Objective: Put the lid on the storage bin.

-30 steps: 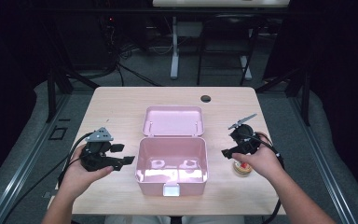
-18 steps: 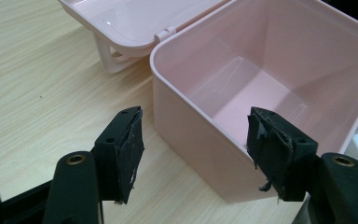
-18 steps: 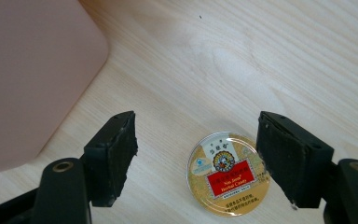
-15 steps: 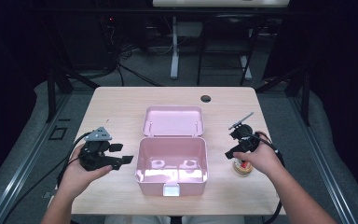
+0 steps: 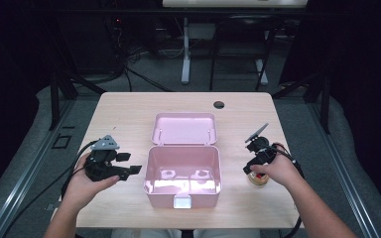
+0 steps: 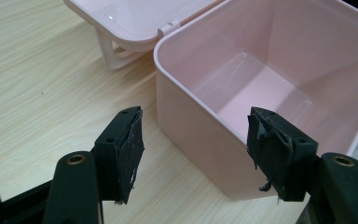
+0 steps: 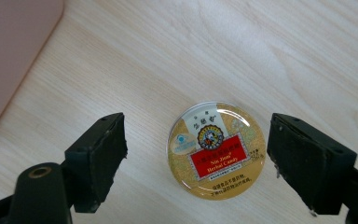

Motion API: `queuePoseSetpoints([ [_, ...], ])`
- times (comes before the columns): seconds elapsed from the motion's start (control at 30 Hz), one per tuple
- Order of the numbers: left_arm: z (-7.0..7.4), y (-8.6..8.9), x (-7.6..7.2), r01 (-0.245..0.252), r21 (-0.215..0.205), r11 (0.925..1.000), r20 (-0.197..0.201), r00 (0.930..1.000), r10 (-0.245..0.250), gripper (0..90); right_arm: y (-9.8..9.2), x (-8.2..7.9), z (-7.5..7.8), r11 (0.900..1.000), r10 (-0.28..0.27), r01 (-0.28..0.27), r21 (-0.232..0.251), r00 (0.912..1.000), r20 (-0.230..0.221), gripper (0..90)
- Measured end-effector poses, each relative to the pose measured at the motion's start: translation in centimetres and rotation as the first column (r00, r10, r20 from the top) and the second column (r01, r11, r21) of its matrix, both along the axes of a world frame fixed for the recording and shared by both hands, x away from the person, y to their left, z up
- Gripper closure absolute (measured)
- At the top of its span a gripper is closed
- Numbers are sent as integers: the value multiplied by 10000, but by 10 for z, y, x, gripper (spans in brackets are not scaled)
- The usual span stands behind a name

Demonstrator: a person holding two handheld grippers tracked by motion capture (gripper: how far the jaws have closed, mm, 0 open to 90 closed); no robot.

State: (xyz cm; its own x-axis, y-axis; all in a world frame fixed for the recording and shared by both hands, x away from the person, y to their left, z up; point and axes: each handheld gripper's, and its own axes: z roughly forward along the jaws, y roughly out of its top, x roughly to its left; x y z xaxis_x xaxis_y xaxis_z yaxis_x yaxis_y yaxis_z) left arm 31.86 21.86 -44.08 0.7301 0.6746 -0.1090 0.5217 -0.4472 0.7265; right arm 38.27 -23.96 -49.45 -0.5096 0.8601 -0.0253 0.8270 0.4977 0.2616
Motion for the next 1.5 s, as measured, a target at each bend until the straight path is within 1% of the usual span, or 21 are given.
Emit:
queuePoseSetpoints([
  [0.07,0,0,0,-10,-4,10000,-6,10000,10,359,-1,0,-3,10000,-69,69,33,9999,-122,193],
  [0.1,0,0,0,-17,-13,10000,-12,10000,17,359,-3,0,-4,10000,-11,10,-42,9999,-112,193],
  [0.13,0,0,0,-22,-10,10000,-15,10000,22,359,-3,0,-6,9999,-38,36,-102,9997,-222,193],
  [0.17,0,0,0,-35,1,10000,-38,10000,35,359,-4,0,-7,9999,-69,68,-99,9998,-184,192],
  [0.23,-1,0,1,-35,-22,10000,-10,10000,35,359,-5,0,-10,9998,-105,101,-155,9996,-253,190],
  [0.3,-1,0,1,-10,21,10000,-53,10000,10,359,-6,1,-14,9999,-47,43,-165,9997,-232,186],
  [0.53,-3,0,2,-22,18,10000,-43,10000,22,359,-10,3,-25,9993,-237,220,-318,9983,-530,164],
  [0.63,-3,1,2,-57,23,10000,-57,10000,57,359,-11,4,-27,9991,-299,281,-316,9978,-584,162],
  [0.67,-3,1,2,-59,27,10000,-59,10000,59,359,-11,4,-27,9992,-218,197,-359,9981,-568,162],
  [0.73,-4,1,2,-61,54,10000,-82,9999,61,359,-12,5,-29,9988,-278,254,-418,9979,-588,161],
  [0.77,-4,0,2,-54,62,10000,-91,9999,55,359,-11,5,-30,9985,-374,348,-434,9974,-611,161],
  [0.83,-4,0,2,-51,64,10000,-94,9999,51,359,-12,6,-31,9986,-266,235,-464,9975,-661,158],
  [0.87,-4,0,3,-51,62,10000,-96,9999,52,359,-12,6,-32,9984,-345,313,-468,9970,-698,157],
  [0.93,-4,0,3,-49,63,10000,-93,9999,49,359,-13,6,-34,9983,-305,266,-527,9968,-741,151],
  [0.97,-4,0,3,-48,58,10000,-94,9999,49,359,-13,6,-34,9977,-398,352,-581,9960,-803,151],
  [1.13,-5,0,3,-96,32,9999,-104,9999,96,359,-15,7,-39,9979,-405,363,-533,9959,-813,151],
  [1.27,-5,0,3,-66,81,9999,-112,9999,66,359,-16,7,-42,9973,-510,458,-569,9943,-934,152],
  [1.3,-5,0,3,-55,103,9999,-126,9999,57,359,-17,8,-44,9979,-399,347,-554,9945,-964,152],
  [1.43,-5,0,3,-54,113,9999,-146,9999,56,358,-18,9,-47,9976,-411,347,-605,9932,-1088,154],
  [1.47,-5,0,3,-53,116,9999,-149,9999,55,359,-17,9,-48,9972,-502,435,-602,9923,-1136,155],
  [1.5,-5,0,3,-56,115,9999,-148,9999,58,359,-18,9,-49,9974,-442,372,-622,9924,-1151,155],
])
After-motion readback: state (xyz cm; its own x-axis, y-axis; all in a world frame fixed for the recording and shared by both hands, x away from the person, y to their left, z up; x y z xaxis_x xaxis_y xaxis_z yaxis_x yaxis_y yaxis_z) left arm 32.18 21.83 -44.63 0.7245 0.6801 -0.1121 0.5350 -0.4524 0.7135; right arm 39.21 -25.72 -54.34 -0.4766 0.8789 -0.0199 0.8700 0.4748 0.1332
